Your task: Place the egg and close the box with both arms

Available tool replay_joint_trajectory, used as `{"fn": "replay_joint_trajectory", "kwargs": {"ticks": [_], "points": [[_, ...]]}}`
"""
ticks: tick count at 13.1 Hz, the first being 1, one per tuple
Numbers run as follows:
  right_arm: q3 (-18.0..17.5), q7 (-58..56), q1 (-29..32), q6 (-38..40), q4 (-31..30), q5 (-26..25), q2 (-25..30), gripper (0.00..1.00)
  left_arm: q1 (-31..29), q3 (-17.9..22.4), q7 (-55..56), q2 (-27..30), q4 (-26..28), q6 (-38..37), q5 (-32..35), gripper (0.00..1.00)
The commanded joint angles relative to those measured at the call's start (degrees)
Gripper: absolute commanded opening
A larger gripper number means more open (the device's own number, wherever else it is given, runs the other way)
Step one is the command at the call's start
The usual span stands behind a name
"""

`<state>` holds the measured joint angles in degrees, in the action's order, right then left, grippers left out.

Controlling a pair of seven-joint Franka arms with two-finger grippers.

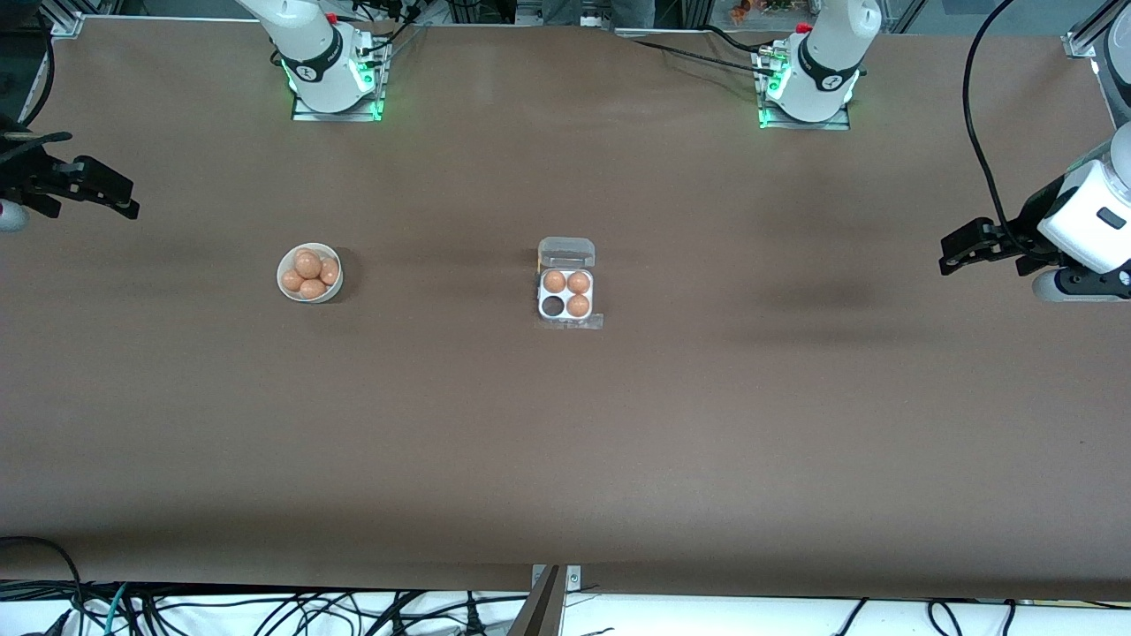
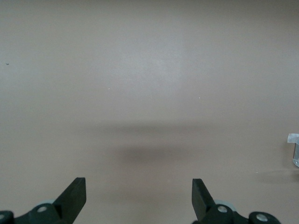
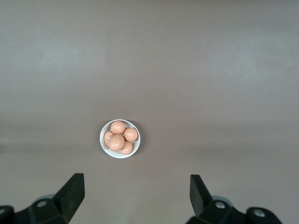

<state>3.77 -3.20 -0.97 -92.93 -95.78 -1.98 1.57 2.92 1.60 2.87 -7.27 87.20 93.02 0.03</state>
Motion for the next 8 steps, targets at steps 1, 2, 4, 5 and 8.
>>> {"fn": "replay_joint_trajectory", "kwargs": {"ticks": [1, 2, 4, 5, 8], "points": [[-0.43, 0.56, 0.53, 0.73, -0.02, 0.57, 0.8, 1.0, -0.28, -0.01, -0.93, -0.29, -1.25, -0.65, 0.06, 1.0], [-0.43, 0.47, 0.53, 0.73, 0.07, 0.49, 0.8, 1.0, -0.28, -0.01, -0.85, -0.2, -1.25, -0.65, -0.03, 1.0], [-0.43, 0.47, 0.44, 0.47, 0.07, 0.49, 0.8, 1.0, -0.28, -0.01, -0.93, -0.2, -1.25, -0.65, -0.11, 1.0], [-0.43, 0.47, 0.36, 0.38, 0.07, 0.49, 0.71, 1.0, -0.28, -0.01, -0.85, -0.2, -1.25, -0.65, -0.03, 1.0], [-0.43, 0.47, 0.27, 0.2, 0.07, 0.49, 0.45, 1.0, -0.46, 0.16, -1.11, -0.29, -1.25, -0.56, -0.2, 1.0]]}}
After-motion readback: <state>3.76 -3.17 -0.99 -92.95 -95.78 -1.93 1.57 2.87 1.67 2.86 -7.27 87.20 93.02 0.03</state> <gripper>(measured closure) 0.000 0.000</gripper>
